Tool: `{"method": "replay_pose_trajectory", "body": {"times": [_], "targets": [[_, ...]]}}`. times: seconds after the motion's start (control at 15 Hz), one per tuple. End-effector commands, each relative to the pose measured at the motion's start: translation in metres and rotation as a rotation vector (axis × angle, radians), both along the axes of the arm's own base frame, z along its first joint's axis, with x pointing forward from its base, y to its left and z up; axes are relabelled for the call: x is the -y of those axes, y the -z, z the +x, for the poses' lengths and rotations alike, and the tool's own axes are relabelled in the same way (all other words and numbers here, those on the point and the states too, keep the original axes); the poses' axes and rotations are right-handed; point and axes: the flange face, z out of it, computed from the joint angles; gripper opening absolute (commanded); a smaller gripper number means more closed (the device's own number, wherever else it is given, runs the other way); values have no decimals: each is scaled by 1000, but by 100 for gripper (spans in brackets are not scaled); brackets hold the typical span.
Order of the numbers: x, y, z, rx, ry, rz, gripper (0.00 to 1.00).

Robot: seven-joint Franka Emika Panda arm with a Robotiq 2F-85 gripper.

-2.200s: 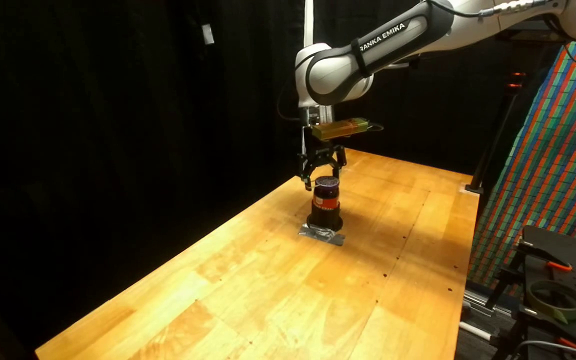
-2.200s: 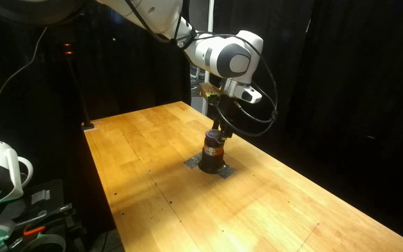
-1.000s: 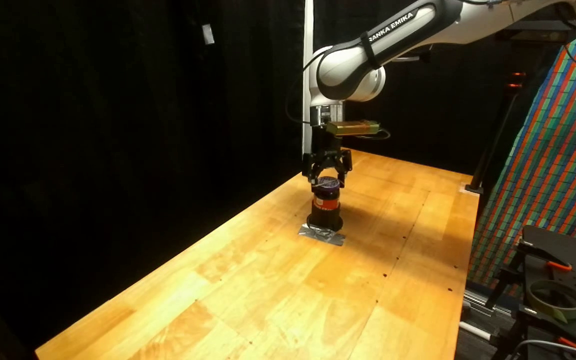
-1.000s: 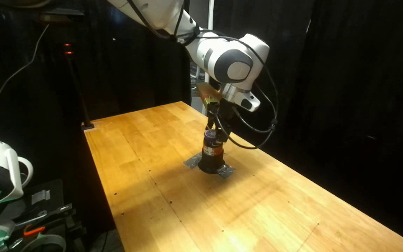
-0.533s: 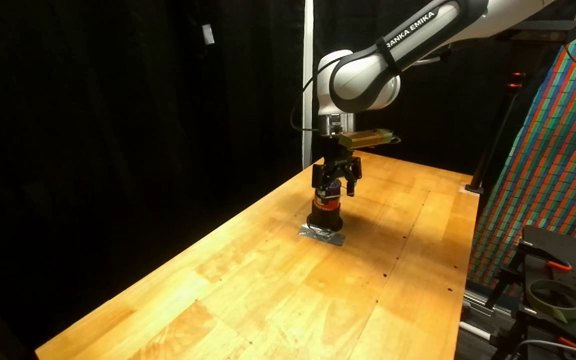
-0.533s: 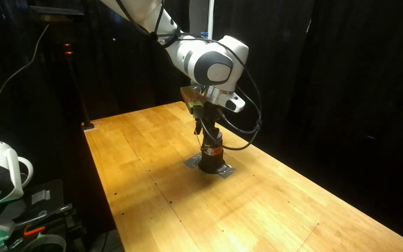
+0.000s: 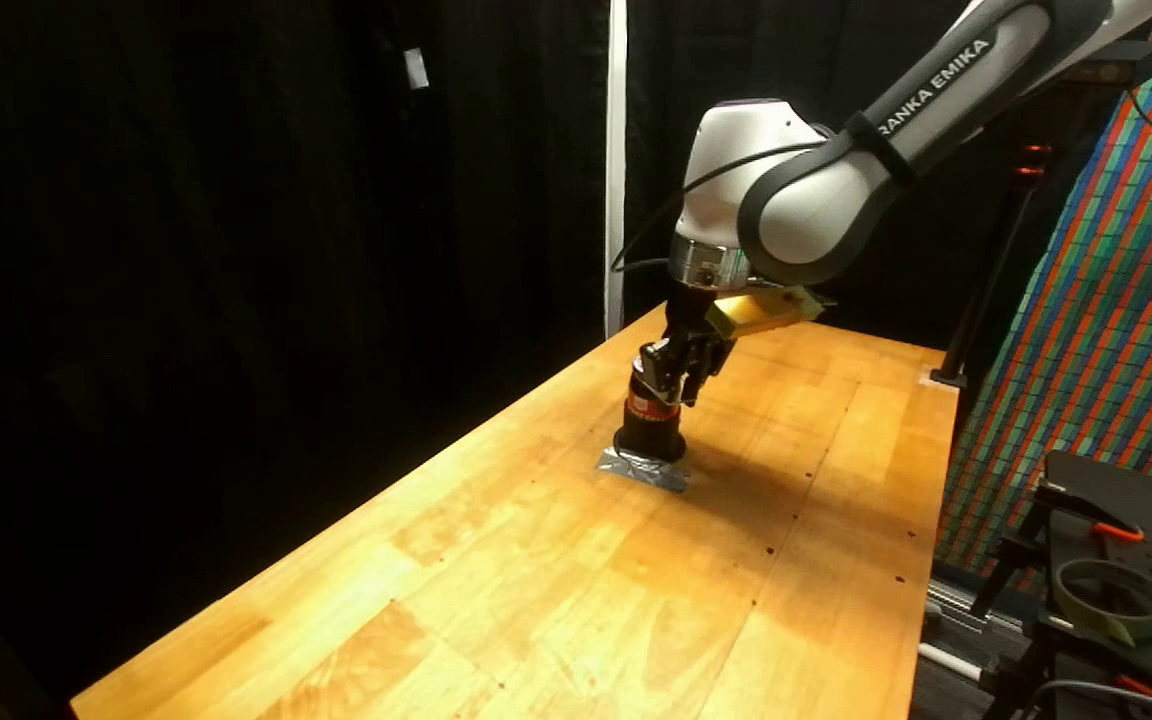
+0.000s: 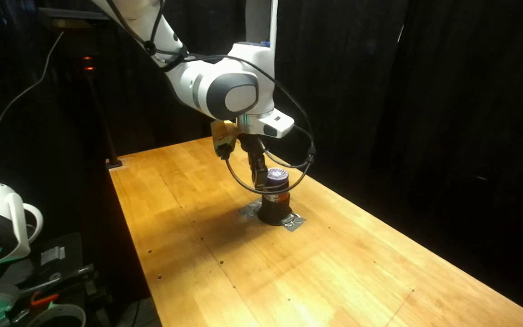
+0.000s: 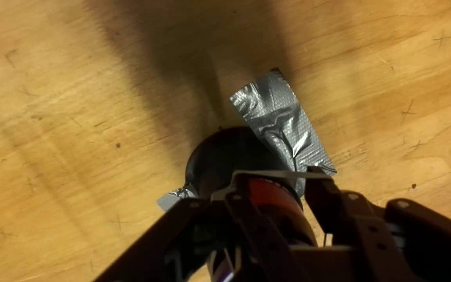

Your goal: Put the elastic around the bottle

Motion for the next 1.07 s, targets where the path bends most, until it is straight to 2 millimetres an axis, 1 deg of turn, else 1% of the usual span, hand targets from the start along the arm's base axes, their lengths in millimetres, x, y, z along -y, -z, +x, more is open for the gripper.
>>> {"method": "replay_pose_trajectory", "body": {"times": [0.0, 0.13, 0.27, 0.33, 0.4, 0.47, 0.53, 0.6, 0.67, 0.73, 0.87, 1.0], "targets": [[-7, -15, -46, 87, 34, -22, 13], [-14, -17, -63, 153, 53, -16, 8], [-19, -20, -75, 264, 81, 1, 2], [-19, -20, -79, 315, 87, 8, 6], [-15, -22, -81, 362, 97, 11, 7], [-7, -24, -77, 405, 99, 1, 7], [-5, -24, -75, 434, 99, -7, 9], [-1, -27, -69, 464, 101, -29, 9], [-1, -30, -68, 490, 103, -39, 8], [-2, -33, -68, 515, 105, -43, 7], [-11, -32, -76, 546, 98, -37, 7], [-27, -34, -83, 578, 97, 1, 7]]}}
